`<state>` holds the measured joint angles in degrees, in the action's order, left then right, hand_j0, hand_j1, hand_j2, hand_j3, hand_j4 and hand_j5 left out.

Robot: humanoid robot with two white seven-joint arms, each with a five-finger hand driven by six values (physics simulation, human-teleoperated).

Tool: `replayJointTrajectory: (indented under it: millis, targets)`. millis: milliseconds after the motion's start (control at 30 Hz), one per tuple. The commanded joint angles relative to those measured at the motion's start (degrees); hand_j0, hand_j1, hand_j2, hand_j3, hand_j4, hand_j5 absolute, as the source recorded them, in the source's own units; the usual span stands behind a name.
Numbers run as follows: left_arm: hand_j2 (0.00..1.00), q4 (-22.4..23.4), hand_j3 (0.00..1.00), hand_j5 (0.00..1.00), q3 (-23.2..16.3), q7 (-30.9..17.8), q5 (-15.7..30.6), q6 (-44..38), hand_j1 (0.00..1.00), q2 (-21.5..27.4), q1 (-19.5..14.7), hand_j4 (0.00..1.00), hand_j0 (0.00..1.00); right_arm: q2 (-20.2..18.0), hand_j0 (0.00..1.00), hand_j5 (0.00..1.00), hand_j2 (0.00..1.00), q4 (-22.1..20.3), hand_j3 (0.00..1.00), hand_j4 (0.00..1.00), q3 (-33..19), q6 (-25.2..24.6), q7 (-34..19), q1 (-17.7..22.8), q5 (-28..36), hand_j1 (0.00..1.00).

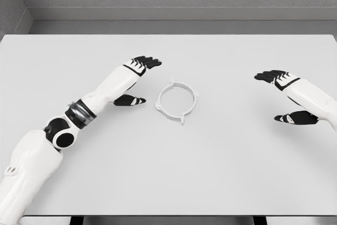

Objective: Assemble PVC drainage pipe clamps

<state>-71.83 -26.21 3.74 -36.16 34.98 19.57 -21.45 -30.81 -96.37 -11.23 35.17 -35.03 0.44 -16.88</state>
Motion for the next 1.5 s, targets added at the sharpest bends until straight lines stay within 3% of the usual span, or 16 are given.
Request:
replayJointTrajectory:
  millis: [0, 267, 1467]
  targets:
    - [1.0, -0.85, 1.0, 1.0, -0.33, 0.04, 0.38, 0.02, 1.0, 0.64, 0.0, 1.0, 1.0, -0.04, 1.0, 1.0, 1.0, -0.05, 1.0, 1.0, 0.07, -0.17, 0.03, 0.0, 0.44, 1.0]
    - [1.0, -2.08, 1.0, 1.0, -2.88, 0.04, 0.12, 0.02, 1.0, 0.64, 1.14, 1.0, 1.0, -0.04, 1.0, 1.0, 1.0, -0.05, 1.0, 1.0, 0.07, -0.17, 0.03, -0.26, 0.44, 1.0]
    - [1.0, -1.12, 1.0, 1.0, -3.41, 0.04, -0.93, 0.02, 1.0, -1.73, 1.32, 1.0, 1.0, -0.04, 1.0, 1.0, 1.0, 0.13, 1.0, 1.0, 0.07, -0.17, 0.03, -0.26, 0.35, 1.0]
